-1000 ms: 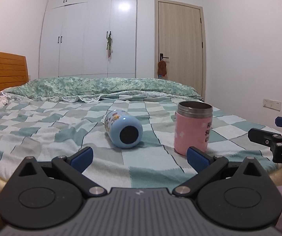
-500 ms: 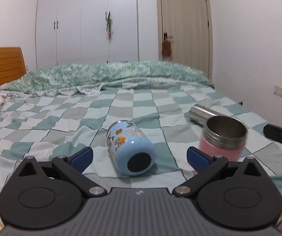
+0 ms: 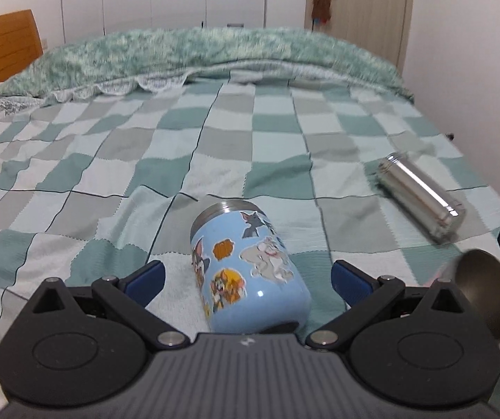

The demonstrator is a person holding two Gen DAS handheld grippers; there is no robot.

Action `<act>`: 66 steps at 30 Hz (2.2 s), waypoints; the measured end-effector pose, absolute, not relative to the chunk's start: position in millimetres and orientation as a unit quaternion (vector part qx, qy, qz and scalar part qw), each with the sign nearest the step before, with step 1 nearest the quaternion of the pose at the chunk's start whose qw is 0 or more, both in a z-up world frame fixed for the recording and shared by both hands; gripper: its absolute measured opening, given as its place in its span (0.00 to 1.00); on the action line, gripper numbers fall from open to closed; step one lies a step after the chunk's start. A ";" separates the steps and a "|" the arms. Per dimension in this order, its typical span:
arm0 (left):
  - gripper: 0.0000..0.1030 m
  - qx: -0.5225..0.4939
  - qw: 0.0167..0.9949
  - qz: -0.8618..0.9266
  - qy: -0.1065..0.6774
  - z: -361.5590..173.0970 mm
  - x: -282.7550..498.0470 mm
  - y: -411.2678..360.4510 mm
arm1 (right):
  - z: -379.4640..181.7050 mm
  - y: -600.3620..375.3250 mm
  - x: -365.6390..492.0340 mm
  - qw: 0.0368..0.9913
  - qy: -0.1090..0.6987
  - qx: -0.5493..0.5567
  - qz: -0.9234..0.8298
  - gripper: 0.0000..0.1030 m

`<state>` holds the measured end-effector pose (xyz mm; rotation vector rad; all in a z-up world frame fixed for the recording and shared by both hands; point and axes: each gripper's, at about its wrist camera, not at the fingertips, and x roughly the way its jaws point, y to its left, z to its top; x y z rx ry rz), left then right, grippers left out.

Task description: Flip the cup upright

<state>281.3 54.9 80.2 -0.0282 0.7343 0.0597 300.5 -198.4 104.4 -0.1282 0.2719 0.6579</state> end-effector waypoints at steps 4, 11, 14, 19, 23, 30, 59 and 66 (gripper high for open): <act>1.00 -0.006 0.922 0.044 0.384 71.9 304.8 55.0 | 110.0 -186.4 334.2 0.918 0.165 -0.071 0.354 1.00; 1.00 -0.006 0.900 0.062 0.431 51.4 335.0 56.6 | 102.6 -170.2 381.7 0.898 0.207 -0.102 0.374 1.00; 1.00 -0.024 0.894 0.058 0.444 44.7 342.9 61.2 | 95.8 -164.3 394.1 0.898 0.213 -0.107 0.369 1.00; 0.96 -0.041 0.864 0.044 0.500 25.7 360.8 64.3 | 85.2 -161.3 402.6 0.898 0.223 -0.106 0.365 1.00; 0.86 -0.056 0.857 0.033 0.511 18.1 366.7 66.9 | 85.2 -163.8 401.4 0.900 0.222 -0.106 0.361 1.00; 0.86 -0.041 0.868 0.024 0.495 27.2 346.5 66.2 | 96.3 -170.4 384.6 0.906 0.215 -0.095 0.353 1.00; 0.86 -0.019 0.884 -0.033 0.467 27.4 182.5 8.4 | 111.5 -205.0 185.1 0.919 0.233 -0.070 0.309 1.00; 0.95 -0.030 0.883 -0.037 0.468 19.6 183.1 13.2 | 98.2 -202.0 171.2 0.919 0.262 -0.065 0.287 1.00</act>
